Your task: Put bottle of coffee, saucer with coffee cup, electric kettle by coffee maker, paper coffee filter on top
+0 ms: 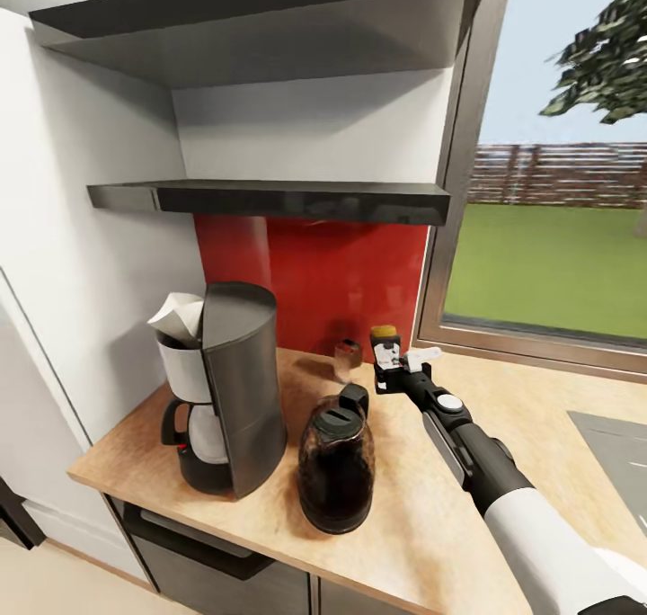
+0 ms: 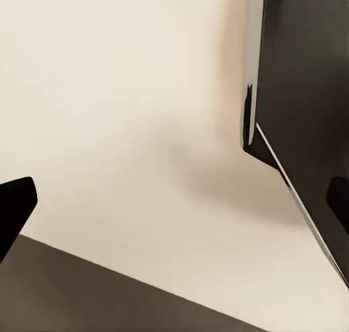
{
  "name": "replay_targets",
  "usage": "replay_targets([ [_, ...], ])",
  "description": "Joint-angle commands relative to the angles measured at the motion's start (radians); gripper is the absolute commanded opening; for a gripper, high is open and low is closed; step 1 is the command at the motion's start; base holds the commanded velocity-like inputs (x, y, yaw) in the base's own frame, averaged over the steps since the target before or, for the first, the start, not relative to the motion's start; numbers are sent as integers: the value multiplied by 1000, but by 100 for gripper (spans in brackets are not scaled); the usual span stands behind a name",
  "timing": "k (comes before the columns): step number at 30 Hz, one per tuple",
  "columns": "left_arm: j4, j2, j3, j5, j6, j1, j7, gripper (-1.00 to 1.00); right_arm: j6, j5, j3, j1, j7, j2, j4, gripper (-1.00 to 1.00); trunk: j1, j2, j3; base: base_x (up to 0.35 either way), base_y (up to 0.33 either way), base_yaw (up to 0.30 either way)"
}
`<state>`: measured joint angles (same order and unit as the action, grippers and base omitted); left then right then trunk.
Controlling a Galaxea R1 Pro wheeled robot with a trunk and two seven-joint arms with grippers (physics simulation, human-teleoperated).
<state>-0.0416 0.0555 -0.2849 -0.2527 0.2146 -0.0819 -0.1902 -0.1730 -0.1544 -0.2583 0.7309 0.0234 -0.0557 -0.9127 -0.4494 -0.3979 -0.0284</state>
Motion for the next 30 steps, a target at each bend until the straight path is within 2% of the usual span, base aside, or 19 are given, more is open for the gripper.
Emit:
replay_targets([
  [1, -1, 0, -9, -8, 5, 1, -2, 100, -5, -12, -3, 1, -1, -1, -2, -100, -1, -2, -2, 0, 0, 25],
  [5, -1, 0, -9, -8, 5, 1, -2, 100, -5, -10, -2, 1, 12, -3, 13, -100, -1, -2, -2, 0, 0, 10],
  [6, 0, 0, -10, -8, 5, 1, -1, 100, 0, -6, -1, 1, 86, -5, 44, -100, -1, -2, -2, 0, 0, 2],
  [7, 0, 0, -10, -8, 5, 1, -1, 100, 3, -5, -1, 1, 107, -5, 50, -100, -1, -2, -2, 0, 0, 1],
  [9, 0, 0, -11, -8, 5, 1, 0, 100, 38, -4, 2, 1, 210, -8, 78, -100, -1, -2, -2, 0, 0, 0],
  [12, 0, -2, -11, -8, 5, 1, 0, 100, 95, -3, 1, 1, 263, -30, 101, -100, -1, -2, -2, 0, 0, 0],
  [16, 0, -3, -11, -8, 5, 1, 0, 100, 115, -2, -1, 1, 276, -43, 108, -100, -1, -2, -2, 0, 0, 0],
  [30, 0, -3, -10, -9, 5, 1, 0, 100, 141, -3, -1, 1, 277, -47, 109, -100, -1, -2, -2, 7, 0, 0],
])
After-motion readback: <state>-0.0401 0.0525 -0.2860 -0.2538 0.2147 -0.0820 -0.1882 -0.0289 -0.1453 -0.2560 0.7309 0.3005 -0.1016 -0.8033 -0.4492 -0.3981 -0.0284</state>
